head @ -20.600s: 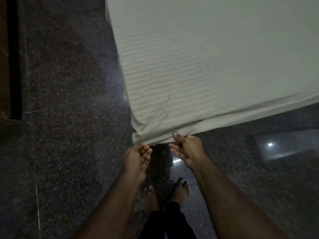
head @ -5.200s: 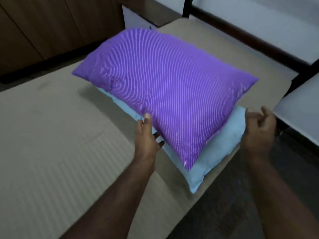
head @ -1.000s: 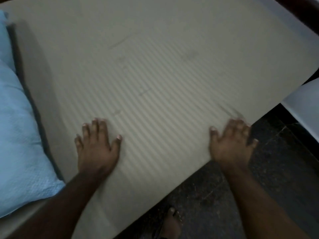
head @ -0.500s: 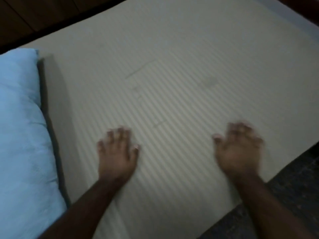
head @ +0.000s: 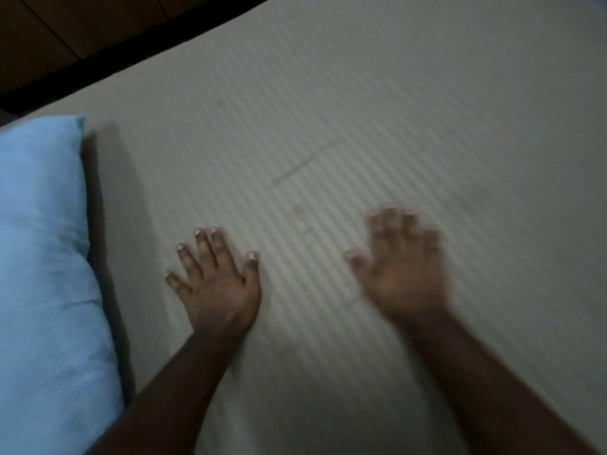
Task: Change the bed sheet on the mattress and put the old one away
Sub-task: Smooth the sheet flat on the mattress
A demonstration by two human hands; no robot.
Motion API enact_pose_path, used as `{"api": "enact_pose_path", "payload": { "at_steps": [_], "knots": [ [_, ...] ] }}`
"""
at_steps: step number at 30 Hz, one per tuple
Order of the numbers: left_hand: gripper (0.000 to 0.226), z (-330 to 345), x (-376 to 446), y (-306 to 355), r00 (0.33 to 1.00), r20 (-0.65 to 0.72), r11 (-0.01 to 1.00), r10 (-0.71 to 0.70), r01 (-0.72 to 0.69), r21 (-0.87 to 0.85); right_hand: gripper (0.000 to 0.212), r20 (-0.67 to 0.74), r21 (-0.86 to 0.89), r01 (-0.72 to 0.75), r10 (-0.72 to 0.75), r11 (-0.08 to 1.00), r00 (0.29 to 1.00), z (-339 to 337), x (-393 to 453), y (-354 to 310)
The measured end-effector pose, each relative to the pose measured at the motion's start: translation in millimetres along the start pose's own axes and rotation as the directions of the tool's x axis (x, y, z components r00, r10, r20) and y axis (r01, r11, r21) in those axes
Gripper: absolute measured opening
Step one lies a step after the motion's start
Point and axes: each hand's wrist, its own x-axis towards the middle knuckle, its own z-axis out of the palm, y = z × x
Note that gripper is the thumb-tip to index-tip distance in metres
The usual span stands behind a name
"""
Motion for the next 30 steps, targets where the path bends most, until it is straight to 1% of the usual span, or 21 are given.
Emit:
{"api": "enact_pose_path", "payload": {
  "at_steps": [1,2,3,4,5,6,7,8,9,10,12,14,16,19,20,22,25,26,28,29,30],
  "knots": [
    [0.085,-1.1,10.3,13.0,1.0,-0.007,1.0,0.007,-0.007,-0.008,0.081,0.02,-0.026,-0.161,0.161,0.987,0.987,-7.9,8.5,37.1],
    [0.085,-2.6,17.9,26.3,0.999,-0.017,0.999,0.037,-0.037,-0.003,0.085,0.051,-0.019,-0.313,0.313,0.95,0.948,-18.4,14.1,66.2],
    [0.084,-3.9,20.6,41.4,0.994,-0.019,0.995,0.103,-0.103,0.008,0.087,0.091,-0.005,-0.431,0.429,0.902,0.899,-28.3,18.5,82.7],
    [0.082,-5.4,20.9,55.4,0.978,-0.012,0.978,0.208,-0.207,0.016,0.086,0.091,-0.001,-0.471,0.469,0.882,0.878,-35.2,23.1,82.7],
    [0.079,-6.4,20.6,65.6,0.943,0.009,0.943,0.333,-0.333,0.019,0.082,0.056,-0.001,-0.406,0.405,0.914,0.913,-37.9,28.1,67.9],
    [0.076,-8.3,22.2,71.0,0.894,0.025,0.894,0.447,-0.448,0.014,0.077,0.016,0.0,-0.263,0.263,0.965,0.965,-35.4,32.9,42.4],
    [0.074,-11.6,29.6,71.8,0.854,0.03,0.854,0.519,-0.519,0.01,0.072,-0.027,0.009,-0.081,0.081,0.997,0.996,-29.1,37.4,11.1],
    [0.073,-15.8,42.4,68.3,0.848,0.013,0.848,0.53,-0.531,0.011,0.067,-0.054,0.038,0.089,-0.086,0.995,0.995,-23.3,44.2,-21.8],
    [0.073,-19.8,58.7,60.4,0.878,-0.015,0.878,0.479,-0.479,0.02,0.064,-0.066,0.088,0.212,-0.206,0.973,0.976,-19.8,54.6,-52.7],
    [0.074,-23.1,76.0,49.9,0.922,-0.04,0.922,0.386,-0.385,0.031,0.063,-0.063,0.132,0.288,-0.282,0.948,0.957,-15.7,66.2,-79.5],
    [0.077,-27.4,107.0,31.6,0.977,-0.021,0.977,0.214,-0.214,0.026,0.061,-0.028,0.165,0.342,-0.343,0.925,0.939,-8.5,94.8,-108.9],
    [0.077,-26.0,121.4,32.6,0.981,0.018,0.981,0.192,-0.192,0.032,0.065,-0.008,0.147,0.339,-0.341,0.929,0.94,-0.2,120.6,-109.9],
    [0.077,-22.7,123.0,57.9,0.967,-0.014,0.967,0.254,-0.253,0.032,0.071,0.0,0.148,0.258,-0.261,0.955,0.965,6.3,137.2,-84.1],
    [0.076,-15.7,112.7,117.4,0.937,-0.017,0.936,0.35,-0.349,0.049,0.076,0.033,0.088,0.012,-0.015,0.996,0.999,1.2,135.5,-8.0],
    [0.076,-12.9,104.7,139.7,0.916,-0.002,0.915,0.401,-0.4,0.047,0.078,0.064,0.057,-0.086,0.082,0.995,0.995,-3.5,126.1,25.9],
    [0.076,-6.7,77.4,186.0,0.856,0.015,0.855,0.517,-0.517,0.037,0.081,0.132,-0.014,-0.265,0.265,0.964,0.955,-17.6,90.9,99.8],
    [0.076,7.9,8.5,244.2,0.744,0.007,0.744,0.668,-0.668,-0.012,0.085,0.155,-0.07,-0.496,0.5,0.866,0.852,-43.8,15.7,201.0],
    [0.074,13.3,-20.1,258.6,0.69,0.007,0.69,0.723,-0.723,-0.044,0.086,0.148,-0.073,-0.563,0.568,0.823,0.81,-52.3,-4.8,226.2],
    [0.07,20.2,-75.0,280.7,0.548,0.018,0.547,0.836,-0.831,-0.099,0.085,0.138,-0.082,-0.674,0.679,0.734,0.721,-63.9,-26.4,255.0],
    [0.069,21.4,-94.3,288.8,0.485,0.028,0.485,0.874,-0.868,-0.106,0.082,0.128,-0.087,-0.684,0.689,0.724,0.713,-65.8,-27.5,256.0],
    [0.068,21.8,-106.0,295.9,0.455,0.033,0.456,0.89,-0.884,-0.101,0.078,0.114,-0.083,-0.647,0.652,0.758,0.75,-67.2,-25.4,250.3]
  ]
}}
